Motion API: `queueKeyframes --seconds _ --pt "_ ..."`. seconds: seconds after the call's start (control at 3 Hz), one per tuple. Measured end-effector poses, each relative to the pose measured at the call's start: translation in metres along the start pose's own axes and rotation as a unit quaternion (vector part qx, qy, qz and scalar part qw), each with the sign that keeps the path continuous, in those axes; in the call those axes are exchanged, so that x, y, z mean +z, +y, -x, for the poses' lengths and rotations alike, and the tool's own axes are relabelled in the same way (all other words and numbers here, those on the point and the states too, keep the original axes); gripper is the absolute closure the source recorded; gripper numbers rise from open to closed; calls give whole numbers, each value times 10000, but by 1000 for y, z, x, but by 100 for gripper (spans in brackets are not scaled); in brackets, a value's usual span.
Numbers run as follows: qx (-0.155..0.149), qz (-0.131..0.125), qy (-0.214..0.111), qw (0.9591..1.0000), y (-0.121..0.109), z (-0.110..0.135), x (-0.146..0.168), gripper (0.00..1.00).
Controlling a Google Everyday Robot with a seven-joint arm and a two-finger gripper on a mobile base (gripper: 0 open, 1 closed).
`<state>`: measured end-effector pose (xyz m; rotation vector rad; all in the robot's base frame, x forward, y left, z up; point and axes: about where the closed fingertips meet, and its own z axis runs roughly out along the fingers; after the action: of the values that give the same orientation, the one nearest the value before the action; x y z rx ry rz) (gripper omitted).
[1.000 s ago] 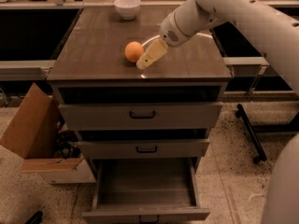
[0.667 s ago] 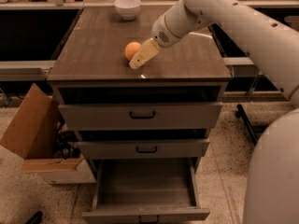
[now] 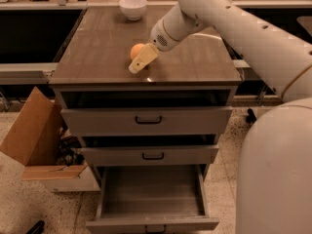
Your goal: Place orange into bottom drawer
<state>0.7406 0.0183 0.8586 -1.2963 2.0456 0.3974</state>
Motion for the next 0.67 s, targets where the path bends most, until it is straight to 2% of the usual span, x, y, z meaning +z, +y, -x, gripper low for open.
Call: queueKeyframes --seconds 0.33,0.67 --pt "24 17 22 10000 -1 3 7 19" --pt "89 32 5 10000 1 6 10 50"
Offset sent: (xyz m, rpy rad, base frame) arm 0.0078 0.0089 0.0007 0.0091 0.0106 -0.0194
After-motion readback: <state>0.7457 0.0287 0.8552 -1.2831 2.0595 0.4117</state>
